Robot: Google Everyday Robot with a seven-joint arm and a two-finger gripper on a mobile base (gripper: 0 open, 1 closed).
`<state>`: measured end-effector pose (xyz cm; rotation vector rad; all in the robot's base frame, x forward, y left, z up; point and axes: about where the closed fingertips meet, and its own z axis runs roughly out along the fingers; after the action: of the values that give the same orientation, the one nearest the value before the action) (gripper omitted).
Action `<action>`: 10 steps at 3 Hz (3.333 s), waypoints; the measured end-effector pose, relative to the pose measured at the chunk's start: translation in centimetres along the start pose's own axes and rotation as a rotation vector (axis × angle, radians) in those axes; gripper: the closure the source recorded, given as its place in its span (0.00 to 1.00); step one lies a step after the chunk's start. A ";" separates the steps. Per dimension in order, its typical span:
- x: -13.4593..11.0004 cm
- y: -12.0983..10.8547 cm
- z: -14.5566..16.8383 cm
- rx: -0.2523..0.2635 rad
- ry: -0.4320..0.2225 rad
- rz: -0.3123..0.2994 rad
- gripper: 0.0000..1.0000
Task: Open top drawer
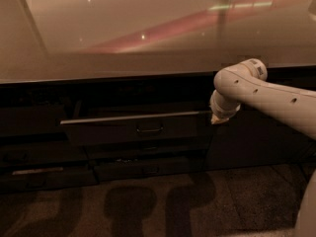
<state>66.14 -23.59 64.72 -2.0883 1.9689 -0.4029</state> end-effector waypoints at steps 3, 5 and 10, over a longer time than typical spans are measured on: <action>-0.8 0.7 -0.6 0.018 -0.006 -0.047 1.00; -0.9 2.5 -0.5 0.015 -0.024 -0.062 1.00; -0.7 5.8 -0.4 0.018 -0.040 -0.088 1.00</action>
Offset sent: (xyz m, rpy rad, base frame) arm -0.1273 0.0411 -0.0531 -0.0082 0.0164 0.3161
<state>60.59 -23.21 63.02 -2.1600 1.8499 -0.3906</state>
